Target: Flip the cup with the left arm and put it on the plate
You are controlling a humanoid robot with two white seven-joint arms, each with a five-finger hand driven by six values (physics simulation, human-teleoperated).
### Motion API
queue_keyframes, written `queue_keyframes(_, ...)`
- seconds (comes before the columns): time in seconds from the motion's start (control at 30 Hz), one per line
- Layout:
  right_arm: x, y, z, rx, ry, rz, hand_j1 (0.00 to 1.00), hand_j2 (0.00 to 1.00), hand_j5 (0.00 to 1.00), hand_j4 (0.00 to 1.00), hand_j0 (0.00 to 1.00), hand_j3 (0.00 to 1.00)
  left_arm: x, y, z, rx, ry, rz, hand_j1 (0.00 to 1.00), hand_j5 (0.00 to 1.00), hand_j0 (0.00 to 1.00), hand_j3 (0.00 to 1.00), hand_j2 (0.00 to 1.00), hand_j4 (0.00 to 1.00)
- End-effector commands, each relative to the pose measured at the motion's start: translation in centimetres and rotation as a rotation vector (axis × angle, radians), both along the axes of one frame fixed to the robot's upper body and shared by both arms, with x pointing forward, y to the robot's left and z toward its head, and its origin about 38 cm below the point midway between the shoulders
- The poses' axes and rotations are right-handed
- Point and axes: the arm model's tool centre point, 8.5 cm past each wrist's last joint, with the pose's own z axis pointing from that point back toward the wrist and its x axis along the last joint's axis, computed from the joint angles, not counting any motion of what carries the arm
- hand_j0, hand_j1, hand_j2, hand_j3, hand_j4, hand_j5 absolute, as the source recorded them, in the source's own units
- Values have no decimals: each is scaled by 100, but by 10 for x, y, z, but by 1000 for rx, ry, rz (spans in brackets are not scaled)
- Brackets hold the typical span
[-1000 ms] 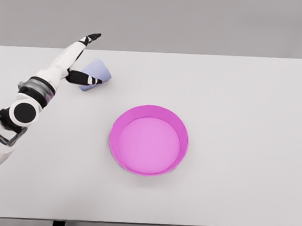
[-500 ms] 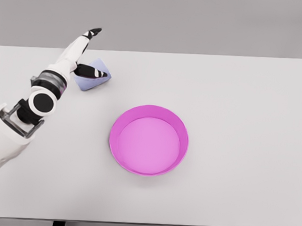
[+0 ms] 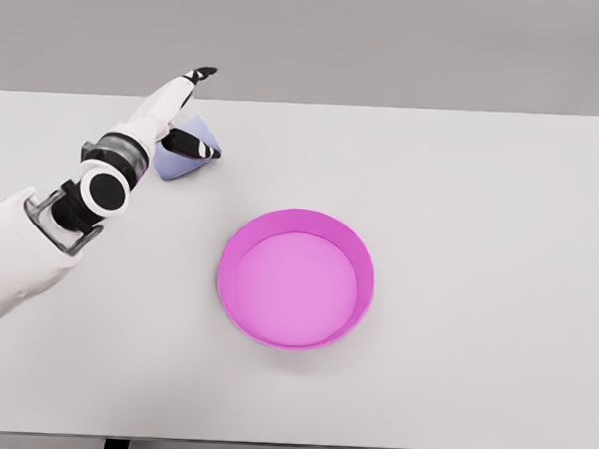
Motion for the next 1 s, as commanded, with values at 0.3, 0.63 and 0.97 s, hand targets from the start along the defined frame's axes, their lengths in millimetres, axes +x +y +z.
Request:
queue_keyframes(0.3,1,0,0,0,-2,0,100,100,100,100,100,100,-3,13,-20,170,22,-15,100,100,100,100,100,100)
queue_keyframes(0.63,0,0,0,0,0,0,100,100,100,100,100,100,5,21,-33,219,53,9,100,100,100,100,100,100)
queue_keyframes(0.97,0,0,0,0,-1,0,100,100,100,100,100,100,14,25,-38,224,60,44,100,100,100,100,100,100)
